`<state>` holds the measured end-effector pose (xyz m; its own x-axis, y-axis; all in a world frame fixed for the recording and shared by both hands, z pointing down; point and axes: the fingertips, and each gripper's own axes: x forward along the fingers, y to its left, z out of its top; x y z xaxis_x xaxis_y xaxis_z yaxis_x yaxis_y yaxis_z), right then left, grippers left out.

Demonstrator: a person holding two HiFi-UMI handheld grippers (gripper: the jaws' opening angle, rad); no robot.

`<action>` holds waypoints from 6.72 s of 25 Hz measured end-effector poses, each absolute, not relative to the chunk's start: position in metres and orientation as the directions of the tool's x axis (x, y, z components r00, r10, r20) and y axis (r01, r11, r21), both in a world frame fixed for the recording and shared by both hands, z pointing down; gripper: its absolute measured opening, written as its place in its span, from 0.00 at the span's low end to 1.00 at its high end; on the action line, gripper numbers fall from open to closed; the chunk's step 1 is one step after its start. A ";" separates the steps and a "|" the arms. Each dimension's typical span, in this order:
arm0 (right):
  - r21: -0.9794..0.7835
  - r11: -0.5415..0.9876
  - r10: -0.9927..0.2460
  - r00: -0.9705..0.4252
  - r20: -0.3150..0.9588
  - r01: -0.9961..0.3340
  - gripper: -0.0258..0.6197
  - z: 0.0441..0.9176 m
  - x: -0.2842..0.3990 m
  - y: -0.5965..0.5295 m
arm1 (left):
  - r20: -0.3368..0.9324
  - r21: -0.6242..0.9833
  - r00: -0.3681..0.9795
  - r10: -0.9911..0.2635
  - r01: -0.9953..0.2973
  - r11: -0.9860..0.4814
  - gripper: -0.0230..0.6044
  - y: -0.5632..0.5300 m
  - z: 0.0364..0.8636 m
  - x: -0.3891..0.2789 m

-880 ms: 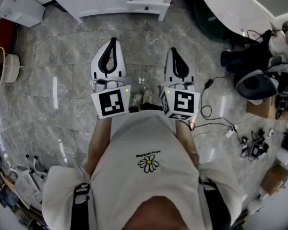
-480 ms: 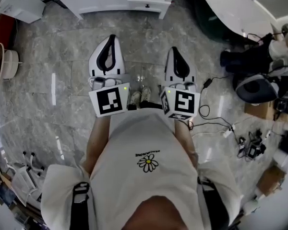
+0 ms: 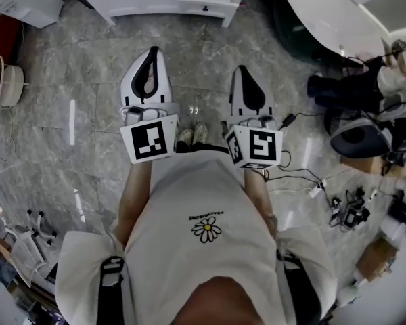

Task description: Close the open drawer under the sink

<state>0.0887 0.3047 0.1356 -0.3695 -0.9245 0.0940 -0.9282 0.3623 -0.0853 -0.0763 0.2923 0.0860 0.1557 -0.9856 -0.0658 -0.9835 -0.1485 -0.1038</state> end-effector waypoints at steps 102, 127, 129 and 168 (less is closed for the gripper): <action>0.053 0.307 -0.879 -0.262 0.398 -0.950 0.09 0.500 0.031 -0.080 | 0.175 0.061 0.153 -0.973 -0.988 -0.145 0.07 -0.120 0.463 -0.117; -0.044 0.220 -0.730 -0.194 0.655 -0.975 0.30 0.616 0.021 -0.106 | 0.207 0.032 0.104 -0.973 -0.995 -0.099 0.07 -0.113 0.465 -0.137; -0.064 0.176 -0.734 -0.174 0.657 -0.982 0.32 0.619 0.023 -0.112 | 0.209 0.030 0.099 -0.973 -0.995 -0.095 0.07 -0.112 0.463 -0.139; -0.011 0.241 -0.772 -0.198 0.604 -0.971 0.26 0.599 0.012 -0.136 | 0.196 -0.003 0.053 -0.979 -0.999 -0.054 0.07 -0.138 0.464 -0.144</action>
